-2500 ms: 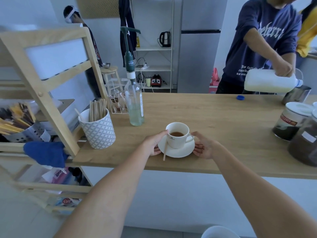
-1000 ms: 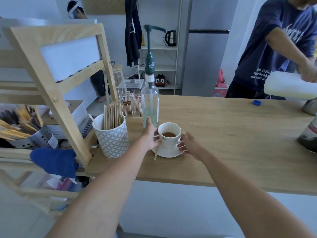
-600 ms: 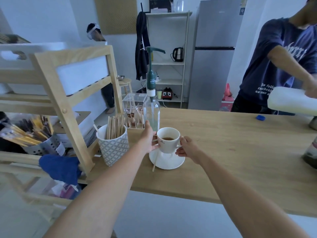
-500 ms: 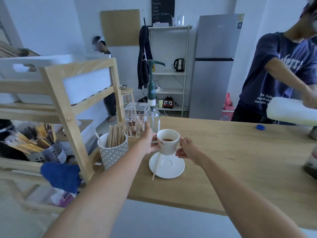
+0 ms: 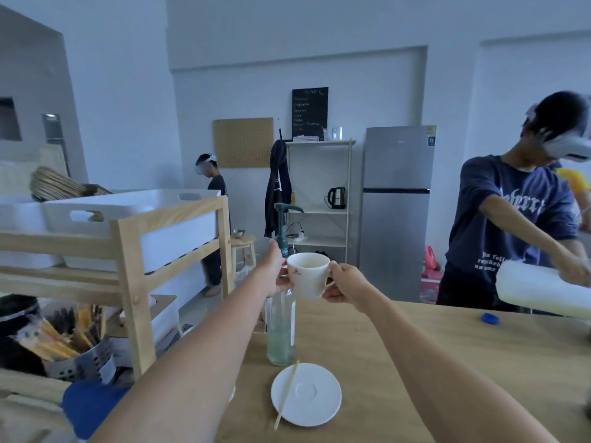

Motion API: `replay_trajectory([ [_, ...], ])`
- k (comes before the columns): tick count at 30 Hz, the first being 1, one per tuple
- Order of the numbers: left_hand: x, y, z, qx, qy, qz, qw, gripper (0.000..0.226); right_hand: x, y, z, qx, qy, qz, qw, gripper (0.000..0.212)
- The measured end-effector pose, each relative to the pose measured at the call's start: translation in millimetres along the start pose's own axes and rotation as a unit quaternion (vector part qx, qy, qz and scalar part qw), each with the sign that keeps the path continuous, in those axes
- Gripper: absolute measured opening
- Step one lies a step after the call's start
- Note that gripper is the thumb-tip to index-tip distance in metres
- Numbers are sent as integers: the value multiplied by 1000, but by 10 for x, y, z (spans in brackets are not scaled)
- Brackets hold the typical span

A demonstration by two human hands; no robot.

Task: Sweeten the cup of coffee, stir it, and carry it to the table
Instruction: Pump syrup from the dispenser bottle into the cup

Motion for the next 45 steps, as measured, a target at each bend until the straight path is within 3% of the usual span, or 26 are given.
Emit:
replay_trajectory([
  [10,-19,25,427,-40,21,23,999,69,77,-142,-420,19,2,-8,1000,43],
  [12,69,22,591,-87,-37,78,992,70,77,-178,-475,19,-4,-8,1000,44],
  [14,180,38,787,-144,-122,148,971,69,95,-207,-537,25,-3,0,1000,44],
  [18,352,33,1202,-227,-202,208,930,64,170,-272,-679,38,19,19,999,42],
  [23,322,-107,1695,-276,-313,200,886,66,198,-383,-773,33,38,21,999,37],
  [26,124,-158,1917,-302,-408,174,844,63,181,-416,-758,25,40,16,999,31],
  [33,-312,-535,1998,-231,-563,84,789,66,153,-500,-680,19,27,26,999,32],
  [37,-496,-608,1982,-216,-616,79,754,62,160,-527,-662,23,2,33,999,34],
  [45,-322,-950,1794,-132,-633,109,755,80,155,-564,-710,31,-5,34,999,34],
])
Point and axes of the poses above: each hand's wrist, its own y-axis away from the middle knuckle, its own x-axis out of the back of the hand, z = x × y, the point moved 10 cm from there along -y, towards the middle knuckle, and after that the axes turned 6 degrees about x, right-handed, at the moved point
